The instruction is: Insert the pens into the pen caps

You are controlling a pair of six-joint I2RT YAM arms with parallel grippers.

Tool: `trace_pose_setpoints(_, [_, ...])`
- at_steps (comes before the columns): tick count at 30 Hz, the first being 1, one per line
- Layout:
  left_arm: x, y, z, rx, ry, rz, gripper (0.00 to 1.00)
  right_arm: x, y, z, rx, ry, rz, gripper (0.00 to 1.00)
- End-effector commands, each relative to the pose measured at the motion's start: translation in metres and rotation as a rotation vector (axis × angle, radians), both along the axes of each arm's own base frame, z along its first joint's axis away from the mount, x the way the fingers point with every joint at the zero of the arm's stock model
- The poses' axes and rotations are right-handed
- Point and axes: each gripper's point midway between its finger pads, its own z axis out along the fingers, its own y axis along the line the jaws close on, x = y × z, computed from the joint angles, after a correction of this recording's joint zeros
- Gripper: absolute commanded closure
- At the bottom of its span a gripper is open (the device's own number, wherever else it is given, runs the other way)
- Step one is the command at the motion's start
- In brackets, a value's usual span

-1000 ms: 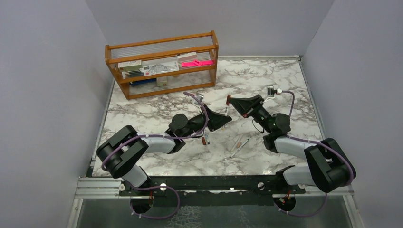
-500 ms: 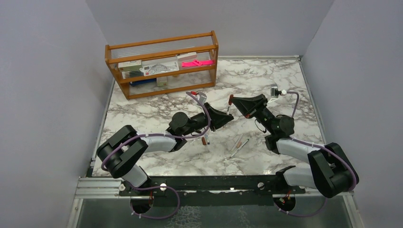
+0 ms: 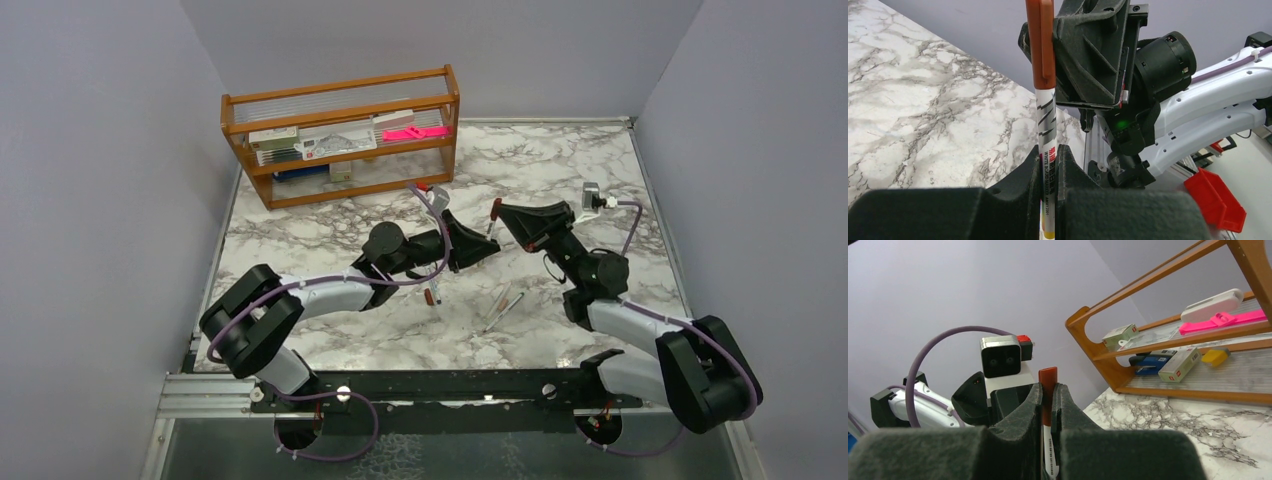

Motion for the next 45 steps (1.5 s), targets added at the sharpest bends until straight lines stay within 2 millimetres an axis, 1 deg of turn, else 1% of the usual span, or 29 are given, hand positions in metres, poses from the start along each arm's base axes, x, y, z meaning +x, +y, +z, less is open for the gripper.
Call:
trace_pose_setpoints(1, [-0.008,0.029,0.133,-0.305,-0.312,0.076,1.0,-0.037,0.03,-0.08,-0.179,0.242,0.24,0.98])
trace_pose_setpoints(2, [-0.009,0.031,0.124,-0.29,-0.297,0.075,1.0,-0.034,0.027,-0.074,-0.15,0.245,0.215,0.89])
trace_pose_setpoints(4, [-0.014,0.035,0.108,-0.263,-0.275,0.073,1.0,-0.032,0.013,-0.057,-0.047,0.219,0.136,0.62])
trace_pose_setpoints(5, [-0.016,0.038,0.101,-0.252,-0.266,0.074,1.0,-0.034,0.007,-0.049,0.001,0.201,0.111,0.53])
trace_pose_setpoints(7, [-0.019,0.043,0.086,-0.214,-0.246,0.081,1.0,-0.036,-0.002,-0.039,0.053,0.174,0.081,0.41])
trace_pose_setpoints(8, [-0.017,0.043,0.076,-0.177,-0.23,0.092,1.0,-0.037,-0.003,-0.038,0.058,0.17,0.074,0.37])
trace_pose_setpoints(9, [-0.012,0.045,0.064,-0.131,-0.209,0.117,1.0,-0.037,-0.005,-0.037,0.063,0.168,0.062,0.36])
trace_pose_setpoints(11, [0.008,0.048,0.036,-0.009,-0.157,0.209,1.0,-0.037,-0.014,-0.04,0.089,0.182,0.017,0.35])
trace_pose_setpoints(12, [0.026,0.053,0.011,0.093,-0.096,0.298,1.0,-0.035,-0.02,-0.044,0.098,0.193,-0.019,0.34])
trace_pose_setpoints(13, [0.042,0.059,-0.008,0.183,-0.046,0.38,1.0,-0.033,-0.024,-0.051,0.094,0.215,-0.051,0.34])
trace_pose_setpoints(15, [0.068,0.073,-0.04,0.342,0.039,0.528,1.0,-0.024,-0.027,-0.068,0.027,0.275,-0.113,0.35])
trace_pose_setpoints(17, [0.088,0.09,-0.067,0.486,0.1,0.656,1.0,-0.015,-0.028,-0.082,-0.069,0.347,-0.166,0.36])
trace_pose_setpoints(18, [0.096,0.101,-0.082,0.564,0.128,0.718,1.0,-0.013,-0.03,-0.084,-0.103,0.357,-0.188,0.37])
trace_pose_setpoints(20, [0.107,0.121,-0.104,0.679,0.2,0.818,1.0,-0.011,-0.036,-0.087,-0.156,0.365,-0.229,0.38])
trace_pose_setpoints(21, [0.111,0.13,-0.113,0.716,0.237,0.84,1.0,-0.011,-0.038,-0.088,-0.175,0.37,-0.244,0.39])
trace_pose_setpoints(23, [0.119,0.146,-0.133,0.754,0.332,0.835,1.0,-0.011,-0.04,-0.092,-0.208,0.381,-0.261,0.4])
trace_pose_setpoints(25, [0.126,0.167,-0.152,0.736,0.451,0.831,1.0,-0.013,-0.041,-0.097,-0.215,0.394,-0.261,0.42])
trace_pose_setpoints(28, [0.13,0.197,-0.178,0.794,0.535,0.85,1.0,-0.015,-0.04,-0.107,-0.211,0.415,-0.246,0.43])
trace_pose_setpoints(30, [0.131,0.206,-0.19,0.845,0.55,0.84,1.0,-0.015,-0.038,-0.113,-0.216,0.427,-0.237,0.44])
trace_pose_setpoints(33, [0.133,0.209,-0.209,0.915,0.582,0.789,1.0,-0.014,-0.035,-0.12,-0.22,0.439,-0.225,0.45])
trace_pose_setpoints(35, [0.134,0.21,-0.222,0.954,0.605,0.773,1.0,-0.013,-0.033,-0.12,-0.223,0.438,-0.213,0.45])
trace_pose_setpoints(36, [0.134,0.21,-0.225,0.96,0.61,0.771,1.0,-0.012,-0.031,-0.12,-0.226,0.437,-0.207,0.45])
trace_pose_setpoints(38, [0.133,0.211,-0.24,0.981,0.634,0.77,1.0,-0.011,-0.029,-0.12,-0.245,0.435,-0.2,0.46])
trace_pose_setpoints(41, [0.133,0.212,-0.249,0.992,0.648,0.775,1.0,-0.01,-0.026,-0.117,-0.303,0.409,-0.19,0.46])
trace_pose_setpoints(45, [0.134,0.212,-0.253,0.982,0.655,0.777,0.89,-0.011,-0.022,-0.114,-0.406,0.371,-0.171,0.45])
